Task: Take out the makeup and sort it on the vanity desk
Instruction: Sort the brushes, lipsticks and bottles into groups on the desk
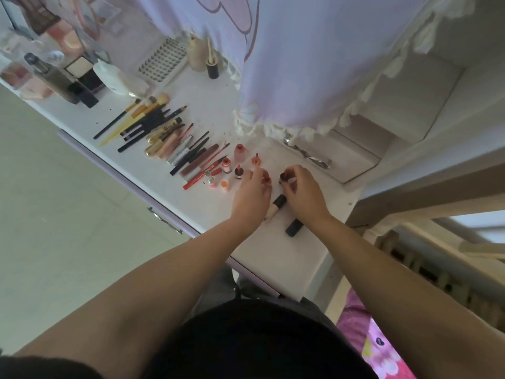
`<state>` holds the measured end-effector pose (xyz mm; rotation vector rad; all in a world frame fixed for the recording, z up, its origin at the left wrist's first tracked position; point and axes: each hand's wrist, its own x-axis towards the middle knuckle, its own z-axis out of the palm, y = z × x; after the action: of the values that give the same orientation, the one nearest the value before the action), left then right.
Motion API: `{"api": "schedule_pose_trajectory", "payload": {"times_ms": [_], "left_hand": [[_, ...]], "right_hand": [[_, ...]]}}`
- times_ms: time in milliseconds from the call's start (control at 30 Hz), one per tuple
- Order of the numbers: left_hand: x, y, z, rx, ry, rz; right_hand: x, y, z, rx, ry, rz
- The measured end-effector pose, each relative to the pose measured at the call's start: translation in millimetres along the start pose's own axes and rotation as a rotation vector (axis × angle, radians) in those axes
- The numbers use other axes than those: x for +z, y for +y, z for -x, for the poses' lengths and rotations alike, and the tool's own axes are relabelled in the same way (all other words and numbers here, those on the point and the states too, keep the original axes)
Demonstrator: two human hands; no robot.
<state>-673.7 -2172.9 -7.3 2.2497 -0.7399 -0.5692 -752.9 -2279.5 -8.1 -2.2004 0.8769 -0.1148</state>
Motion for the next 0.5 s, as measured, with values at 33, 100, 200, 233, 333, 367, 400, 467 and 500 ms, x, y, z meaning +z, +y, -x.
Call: {"api": "schedule_pose_trajectory", "payload": {"times_ms": [33, 100, 200, 233, 333, 367, 400, 467, 500], "left_hand": [[1, 2, -1, 0.008, -0.006, 0.004], [3, 7, -5, 0.029, -0.012, -0.001], [6, 10, -12, 0.053, -0.006, -0.01], [7, 10, -13, 0.055, -0.003, -0.006], [7, 10, -8, 0.035, -0.003, 0.036], [5, 10, -4, 0.022, -0.004, 0.04], [2, 7, 2, 0.02, -0.002, 0.036], [-1, -1, 20, 0.061, -0.005, -0.001], [-1, -6, 29, 0.089, -0.025, -0.029]], "right_hand": [[-2, 1, -1, 0.012, 0.019, -0.002], [-4, 1, -4, 0.024, 0.036, 0.0], [-5, 0, -7, 0.031, 0.026, 0.021], [-5, 1, -8, 0.033, 0.022, 0.024], [-5, 3, -7, 0.064, 0.019, -0.008], [-6, 5, -6, 0.087, 0.017, -0.03], [-9, 8, -3, 0.106, 0.009, -0.041], [-16, 16, 4, 0.089, -0.043, 0.005], [-21, 20, 8, 0.056, -0.086, 0.043]]}}
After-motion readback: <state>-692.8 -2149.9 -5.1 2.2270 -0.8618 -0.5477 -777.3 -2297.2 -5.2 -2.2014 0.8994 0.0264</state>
